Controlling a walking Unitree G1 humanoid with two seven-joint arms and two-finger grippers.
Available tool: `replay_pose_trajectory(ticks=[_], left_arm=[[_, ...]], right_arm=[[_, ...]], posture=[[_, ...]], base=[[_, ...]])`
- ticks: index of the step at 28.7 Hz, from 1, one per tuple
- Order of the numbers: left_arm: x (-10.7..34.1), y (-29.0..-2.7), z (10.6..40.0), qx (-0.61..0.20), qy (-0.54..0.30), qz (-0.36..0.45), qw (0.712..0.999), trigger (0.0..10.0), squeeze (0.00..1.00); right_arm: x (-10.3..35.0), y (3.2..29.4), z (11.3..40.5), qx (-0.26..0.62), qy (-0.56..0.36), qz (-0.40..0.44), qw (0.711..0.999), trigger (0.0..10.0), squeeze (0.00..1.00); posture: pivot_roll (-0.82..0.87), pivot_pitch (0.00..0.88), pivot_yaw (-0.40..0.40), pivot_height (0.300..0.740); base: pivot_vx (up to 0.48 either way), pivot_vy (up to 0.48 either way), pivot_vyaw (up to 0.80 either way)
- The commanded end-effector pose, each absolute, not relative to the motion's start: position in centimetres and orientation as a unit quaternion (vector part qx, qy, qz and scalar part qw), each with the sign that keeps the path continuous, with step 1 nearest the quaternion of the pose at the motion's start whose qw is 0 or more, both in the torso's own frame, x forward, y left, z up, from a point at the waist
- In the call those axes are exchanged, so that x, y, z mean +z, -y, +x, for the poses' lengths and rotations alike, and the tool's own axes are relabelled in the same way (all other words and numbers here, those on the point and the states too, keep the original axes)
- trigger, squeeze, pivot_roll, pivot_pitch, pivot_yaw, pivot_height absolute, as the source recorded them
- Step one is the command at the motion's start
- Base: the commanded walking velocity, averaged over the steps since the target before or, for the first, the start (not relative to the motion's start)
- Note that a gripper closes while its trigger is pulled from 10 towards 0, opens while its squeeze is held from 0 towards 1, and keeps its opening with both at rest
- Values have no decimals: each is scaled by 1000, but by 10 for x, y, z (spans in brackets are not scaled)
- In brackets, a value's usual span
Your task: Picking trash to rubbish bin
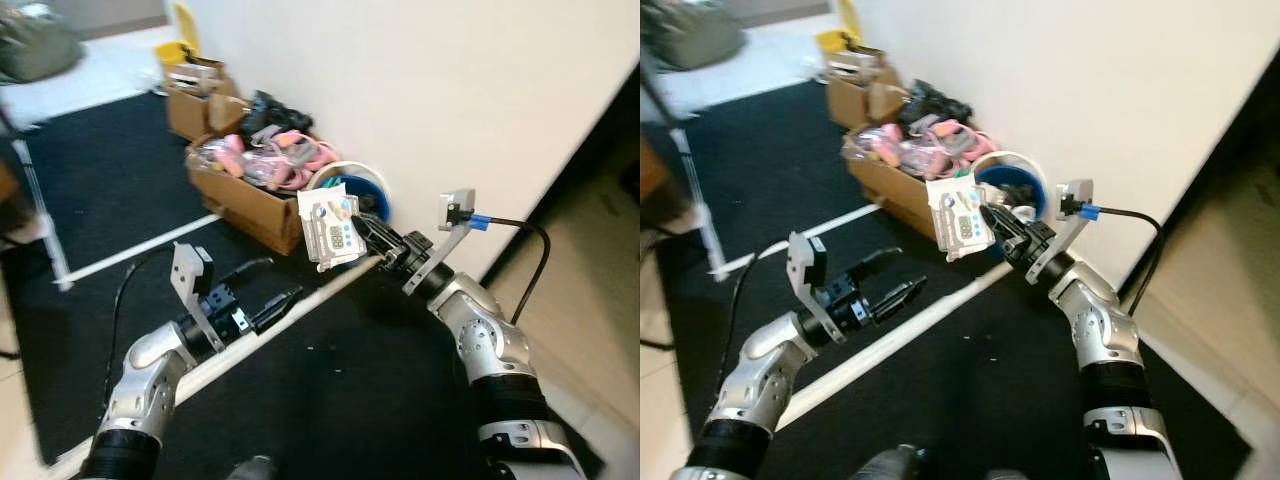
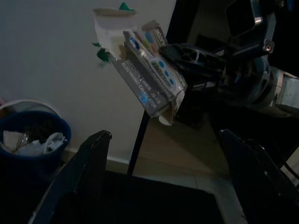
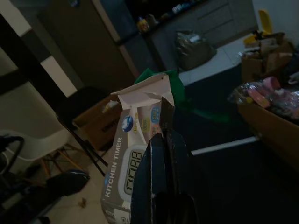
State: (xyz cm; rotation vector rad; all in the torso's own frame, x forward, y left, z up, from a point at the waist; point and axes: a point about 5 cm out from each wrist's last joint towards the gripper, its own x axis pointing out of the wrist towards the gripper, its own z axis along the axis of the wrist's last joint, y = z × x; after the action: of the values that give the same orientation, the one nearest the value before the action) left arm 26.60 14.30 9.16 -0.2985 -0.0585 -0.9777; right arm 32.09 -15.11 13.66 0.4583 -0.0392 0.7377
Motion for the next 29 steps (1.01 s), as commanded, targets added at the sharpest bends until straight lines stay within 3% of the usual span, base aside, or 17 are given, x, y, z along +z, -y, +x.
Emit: replay_pose_trajectory(ticks=[1, 29], left_arm=[[93, -142, 266, -470, 27, -141, 871, 10000, 0], [93, -142, 266, -467, 26, -145, 872, 10000, 0]], right_arm=[[138, 153, 321, 355, 21, 219, 909, 10000, 0], [136, 153, 321, 357, 20, 218, 908, 10000, 0]], posture=[[12, 0, -23, 740], [12, 0, -26, 740]], base=[[0, 0, 712], [0, 0, 711]])
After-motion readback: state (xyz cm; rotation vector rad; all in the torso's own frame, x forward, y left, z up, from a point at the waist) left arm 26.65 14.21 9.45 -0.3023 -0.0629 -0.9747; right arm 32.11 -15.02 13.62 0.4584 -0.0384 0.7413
